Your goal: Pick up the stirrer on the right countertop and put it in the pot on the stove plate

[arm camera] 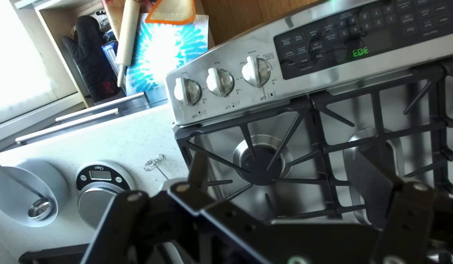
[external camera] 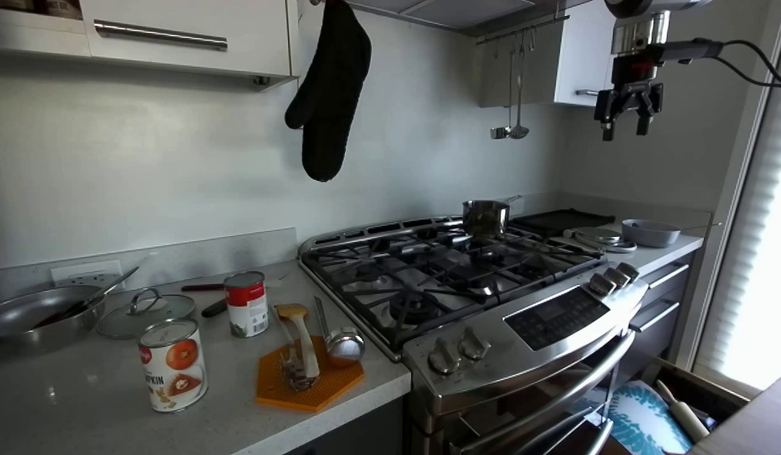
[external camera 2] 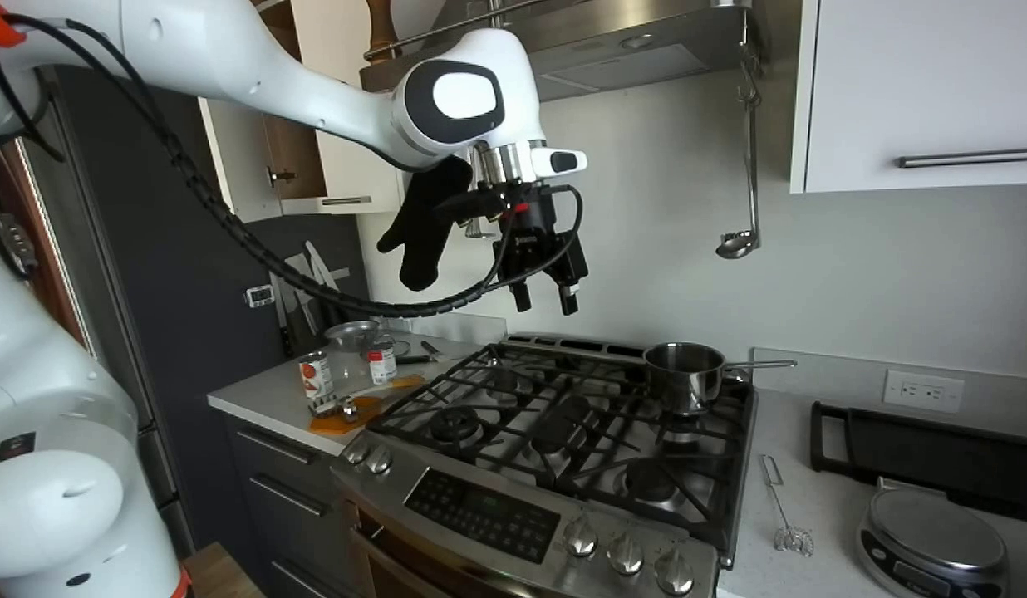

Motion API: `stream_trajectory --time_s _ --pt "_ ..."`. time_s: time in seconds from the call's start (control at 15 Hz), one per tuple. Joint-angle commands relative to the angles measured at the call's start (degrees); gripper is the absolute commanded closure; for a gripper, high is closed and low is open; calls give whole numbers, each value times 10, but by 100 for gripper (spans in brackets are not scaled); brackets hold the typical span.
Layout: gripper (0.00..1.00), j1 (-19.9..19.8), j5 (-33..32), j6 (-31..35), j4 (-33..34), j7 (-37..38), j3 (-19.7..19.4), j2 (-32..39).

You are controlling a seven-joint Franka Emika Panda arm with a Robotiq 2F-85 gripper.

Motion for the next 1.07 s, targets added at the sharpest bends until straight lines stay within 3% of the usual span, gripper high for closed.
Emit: stream_trajectory --time_s 0.0,0.33,0.53,0.6,0.67,1.0 --pt "0 -11 19 35 46 -64 -37 70" --pt "0 -37 82 97 126 -241 -81 180" --pt "0 -70 135 78 185 -317 -77 238" --pt "0 -79 147 70 201 -324 -73 253" --pt "0 -73 116 91 158 -289 -67 214" --pt "0 -79 119 90 170 -292 -59 224"
